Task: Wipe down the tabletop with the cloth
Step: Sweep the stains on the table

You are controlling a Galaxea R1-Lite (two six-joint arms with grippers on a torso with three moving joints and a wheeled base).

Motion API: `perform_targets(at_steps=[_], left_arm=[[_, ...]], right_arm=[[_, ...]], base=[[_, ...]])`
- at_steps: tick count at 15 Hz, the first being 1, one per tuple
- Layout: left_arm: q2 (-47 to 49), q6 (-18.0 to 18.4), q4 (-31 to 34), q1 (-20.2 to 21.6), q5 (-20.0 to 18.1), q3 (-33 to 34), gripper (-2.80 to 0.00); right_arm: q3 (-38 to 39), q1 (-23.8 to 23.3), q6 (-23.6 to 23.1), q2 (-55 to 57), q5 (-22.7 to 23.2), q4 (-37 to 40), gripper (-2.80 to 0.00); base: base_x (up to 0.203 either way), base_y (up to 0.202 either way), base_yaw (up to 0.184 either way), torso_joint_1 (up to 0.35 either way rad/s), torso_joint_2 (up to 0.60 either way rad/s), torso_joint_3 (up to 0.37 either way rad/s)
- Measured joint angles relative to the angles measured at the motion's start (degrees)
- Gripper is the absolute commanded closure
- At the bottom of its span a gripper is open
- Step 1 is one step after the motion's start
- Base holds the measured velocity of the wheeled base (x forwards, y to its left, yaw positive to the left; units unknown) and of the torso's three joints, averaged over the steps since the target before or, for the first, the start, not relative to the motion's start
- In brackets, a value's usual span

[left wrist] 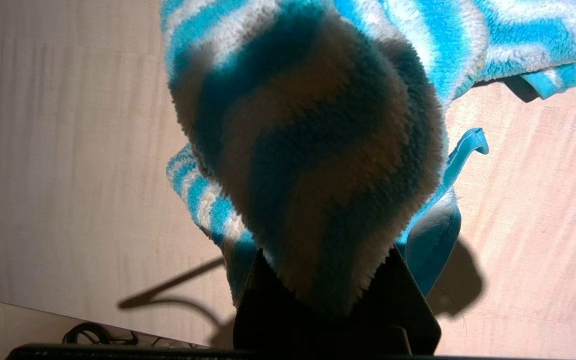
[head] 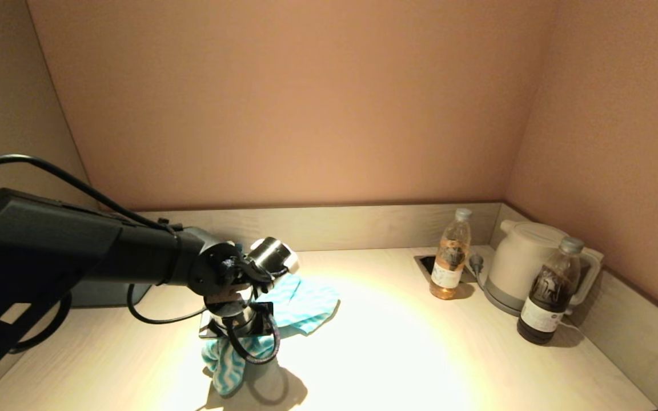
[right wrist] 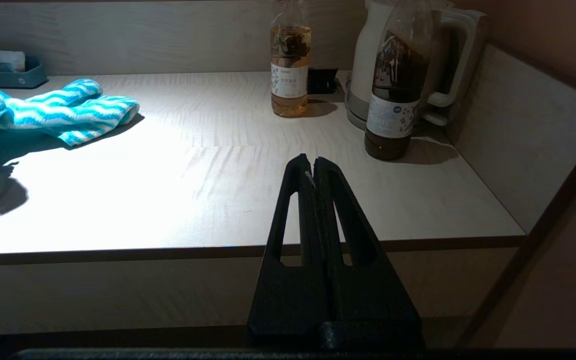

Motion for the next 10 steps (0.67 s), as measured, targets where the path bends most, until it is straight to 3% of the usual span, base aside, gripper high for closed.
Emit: perform_targets(at_steps=[4, 10], left_arm=[[-6.08, 0.44, -0.08, 0.25, 0.47, -0.16, 0.0], [-14.85, 4.15, -0.05, 0.74, 0.99, 0.16, 0.0]], right_arm=[[-0.02, 0.0, -0.01, 0.0, 0.0, 0.0, 0.0], [0.0, -0.02, 0.0, 0.0, -0.02, 0.0, 0.0]], base=[[0.0, 0.0, 0.0, 0.0, 0.0, 0.0], [0.0, 0.0, 0.0, 0.0, 0.0, 0.0]])
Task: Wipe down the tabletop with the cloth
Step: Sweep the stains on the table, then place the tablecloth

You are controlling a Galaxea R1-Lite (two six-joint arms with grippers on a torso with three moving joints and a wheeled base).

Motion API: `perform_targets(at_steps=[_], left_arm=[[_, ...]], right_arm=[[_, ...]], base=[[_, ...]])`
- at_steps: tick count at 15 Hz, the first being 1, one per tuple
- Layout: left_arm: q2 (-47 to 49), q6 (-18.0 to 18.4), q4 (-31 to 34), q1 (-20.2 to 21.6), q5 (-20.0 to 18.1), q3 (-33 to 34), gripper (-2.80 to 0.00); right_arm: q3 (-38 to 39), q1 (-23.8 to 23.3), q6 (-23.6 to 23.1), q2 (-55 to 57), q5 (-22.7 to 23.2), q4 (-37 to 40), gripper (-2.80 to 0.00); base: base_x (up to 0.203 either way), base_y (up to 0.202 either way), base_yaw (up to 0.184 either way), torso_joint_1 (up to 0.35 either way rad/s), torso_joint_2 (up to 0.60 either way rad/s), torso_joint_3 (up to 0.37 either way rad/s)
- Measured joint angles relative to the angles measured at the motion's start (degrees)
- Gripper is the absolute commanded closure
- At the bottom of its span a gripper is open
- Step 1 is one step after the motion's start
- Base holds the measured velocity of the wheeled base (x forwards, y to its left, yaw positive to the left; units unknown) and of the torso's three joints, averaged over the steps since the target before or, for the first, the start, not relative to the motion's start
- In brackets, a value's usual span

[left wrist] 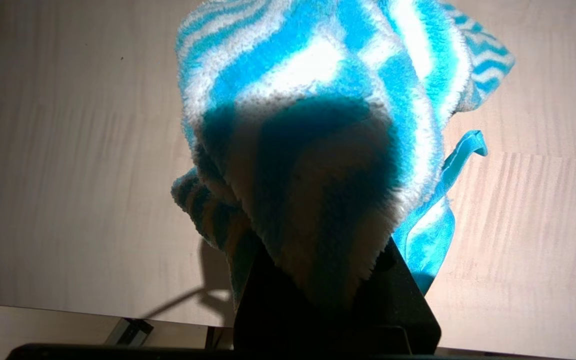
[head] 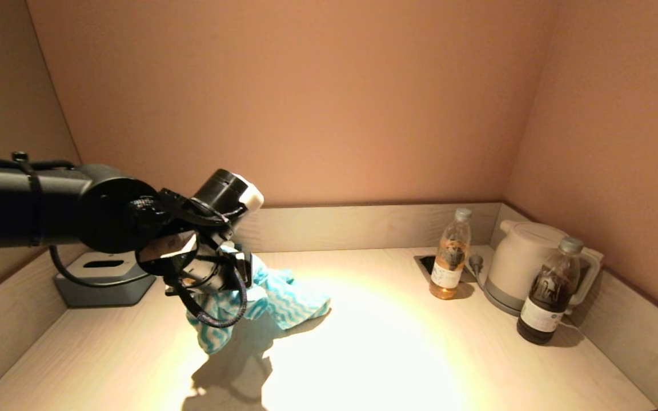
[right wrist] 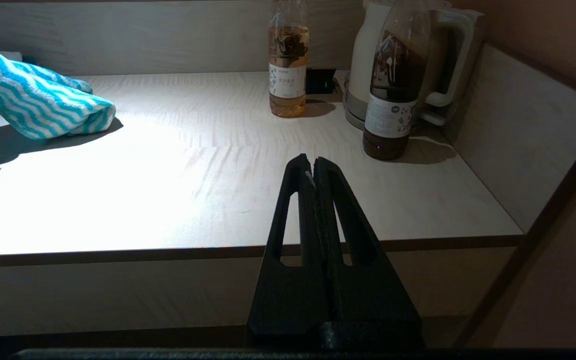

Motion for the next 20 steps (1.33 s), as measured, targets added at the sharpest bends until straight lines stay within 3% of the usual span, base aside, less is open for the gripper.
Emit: perform_targets(at_steps=[3, 6, 11, 20], left_arm=[[-5.49, 2.5, 0.13, 0.62, 1.41, 0.36, 0.0], [-10.35, 5.65, 0.13, 1.42, 6.2, 1.3, 0.0], [-18.61, 9.04, 0.02, 3.7, 7.34, 1.9, 0.0], [-35.48, 21.09, -0.06, 20.18, 7.34, 9.51, 0.0]], right_arm=[[0.02, 0.0, -0.01, 0.0, 0.02, 0.0, 0.0], [0.02, 0.02, -0.01, 0.0, 0.03, 0.0, 0.0], [0.02, 0.02, -0.01, 0.0, 0.03, -0.02, 0.0], [-0.02, 0.02, -0.01, 0.0, 0.02, 0.0, 0.0]], base=[[0.0, 0.0, 0.0, 0.0, 0.0, 0.0], [0.0, 0.0, 0.0, 0.0, 0.0, 0.0], [0.0, 0.0, 0.0, 0.0, 0.0, 0.0], [0.0, 0.0, 0.0, 0.0, 0.0, 0.0]])
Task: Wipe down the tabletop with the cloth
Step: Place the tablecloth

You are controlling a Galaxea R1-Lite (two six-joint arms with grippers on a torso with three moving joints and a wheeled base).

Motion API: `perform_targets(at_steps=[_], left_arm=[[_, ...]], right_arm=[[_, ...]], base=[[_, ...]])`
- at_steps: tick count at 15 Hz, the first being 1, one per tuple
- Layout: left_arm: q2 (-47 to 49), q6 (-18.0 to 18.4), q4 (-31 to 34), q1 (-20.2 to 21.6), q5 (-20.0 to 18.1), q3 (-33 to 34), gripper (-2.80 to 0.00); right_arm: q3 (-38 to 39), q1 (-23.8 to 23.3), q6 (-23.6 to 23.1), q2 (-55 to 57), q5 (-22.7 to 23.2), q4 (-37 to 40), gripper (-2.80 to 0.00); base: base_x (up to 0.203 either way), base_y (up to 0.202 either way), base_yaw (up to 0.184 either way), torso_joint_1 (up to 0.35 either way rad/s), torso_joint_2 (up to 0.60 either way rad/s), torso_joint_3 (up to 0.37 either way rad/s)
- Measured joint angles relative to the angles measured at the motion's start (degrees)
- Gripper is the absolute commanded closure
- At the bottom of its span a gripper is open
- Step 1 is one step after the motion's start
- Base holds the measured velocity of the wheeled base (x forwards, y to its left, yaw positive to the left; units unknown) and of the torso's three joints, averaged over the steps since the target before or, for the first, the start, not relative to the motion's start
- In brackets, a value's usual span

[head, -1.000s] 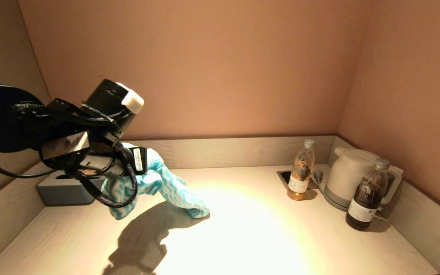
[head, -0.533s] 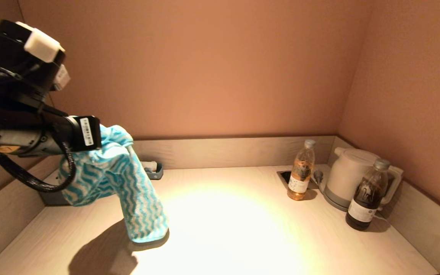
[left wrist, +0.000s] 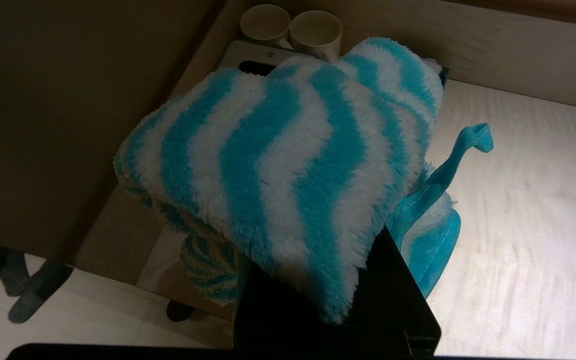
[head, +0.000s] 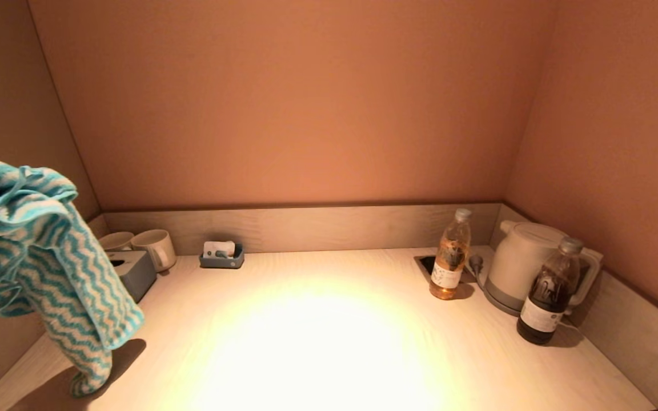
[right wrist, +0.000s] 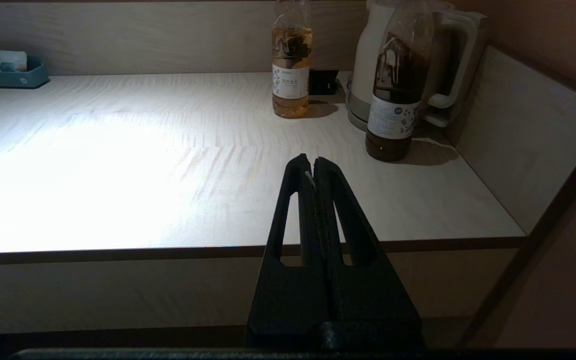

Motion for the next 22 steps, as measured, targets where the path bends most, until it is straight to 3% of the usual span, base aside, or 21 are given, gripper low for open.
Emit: perform_targets(at_steps=[2, 5, 12, 17, 22], left_arm=[[-3.18, 2.56, -0.07, 4.41, -0.37, 2.85, 0.0], [-5.83, 3.29, -0.07, 10.43, -0.41, 6.67, 0.0], [-7.24, 3.23, -1.61, 17.04, -0.46, 11.99, 0.0], [-0.82, 3.18, -13.28, 21.17, -0.45, 15.72, 0.0], [6.96, 2.85, -24.34, 22.69, -0.48, 23.92, 0.0]], right_arm=[[0.0, 0.0, 0.0, 0.0, 0.02, -0.05, 0.0], [0.02, 0.0, 0.02, 0.0, -0.02, 0.0, 0.0], [0.02, -0.02, 0.02, 0.0, 0.0, 0.0, 0.0], [0.02, -0.02, 0.0, 0.0, 0.0, 0.02, 0.0], [0.02, -0.02, 0.01, 0.0, 0.02, 0.0, 0.0]], base=[[0.0, 0.0, 0.0, 0.0, 0.0, 0.0], [0.0, 0.0, 0.0, 0.0, 0.0, 0.0], [0.0, 0.0, 0.0, 0.0, 0.0, 0.0], [0.0, 0.0, 0.0, 0.0, 0.0, 0.0], [0.0, 0.0, 0.0, 0.0, 0.0, 0.0]])
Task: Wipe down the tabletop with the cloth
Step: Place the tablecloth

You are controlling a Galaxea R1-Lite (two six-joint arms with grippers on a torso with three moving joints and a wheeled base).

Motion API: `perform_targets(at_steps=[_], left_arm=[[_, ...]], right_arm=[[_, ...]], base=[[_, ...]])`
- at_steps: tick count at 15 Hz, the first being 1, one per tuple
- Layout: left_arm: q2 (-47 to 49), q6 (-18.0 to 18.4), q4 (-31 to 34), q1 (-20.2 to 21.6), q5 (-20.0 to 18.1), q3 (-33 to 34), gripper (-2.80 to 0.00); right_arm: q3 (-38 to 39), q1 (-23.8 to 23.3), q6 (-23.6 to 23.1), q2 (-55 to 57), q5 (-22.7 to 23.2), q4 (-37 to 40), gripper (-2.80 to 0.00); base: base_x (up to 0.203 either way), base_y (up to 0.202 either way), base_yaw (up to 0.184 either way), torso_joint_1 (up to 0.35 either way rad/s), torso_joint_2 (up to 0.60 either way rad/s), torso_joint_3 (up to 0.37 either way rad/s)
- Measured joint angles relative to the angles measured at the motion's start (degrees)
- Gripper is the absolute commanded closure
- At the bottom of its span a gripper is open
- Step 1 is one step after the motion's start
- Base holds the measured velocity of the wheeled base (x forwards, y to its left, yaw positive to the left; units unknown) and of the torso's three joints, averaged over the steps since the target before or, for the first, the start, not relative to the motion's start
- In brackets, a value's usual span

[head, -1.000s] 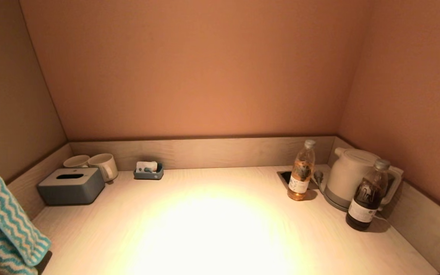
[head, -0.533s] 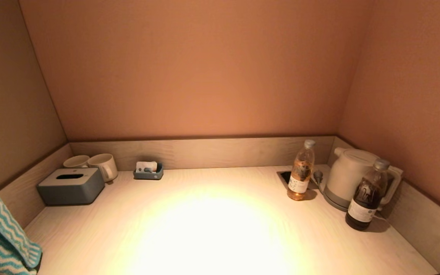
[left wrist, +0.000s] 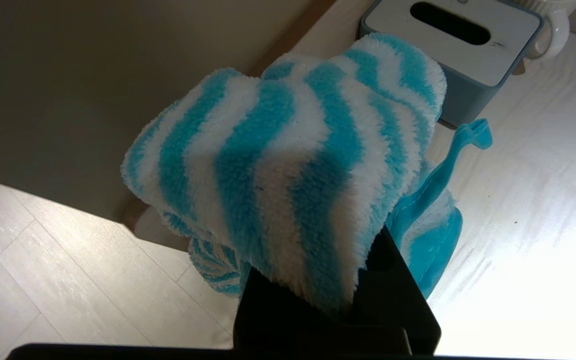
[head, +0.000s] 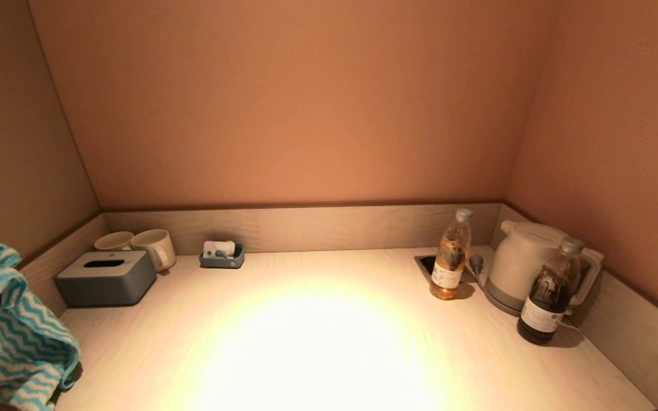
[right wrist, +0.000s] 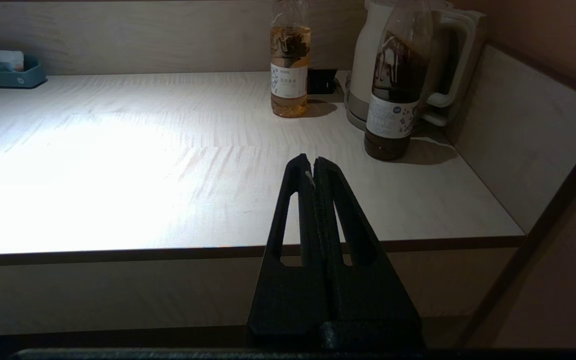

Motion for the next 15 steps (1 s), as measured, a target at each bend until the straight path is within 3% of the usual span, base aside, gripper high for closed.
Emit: perform_targets(at_steps=[4, 15], left_arm=[[3.62, -0.73, -1.9, 0.11, -1.69, 2.87, 0.0], [13.69, -7.3, -2.01, 0.11, -1.6, 8.7, 0.0]], right_arm=[[0.0, 0.02, -0.01, 0.0, -0.02, 0.0, 0.0], [-0.02, 0.02, 0.01, 0.0, -0.02, 0.0, 0.0]], base=[[0.0, 0.0, 0.0, 0.0, 0.0, 0.0], [0.0, 0.0, 0.0, 0.0, 0.0, 0.0]])
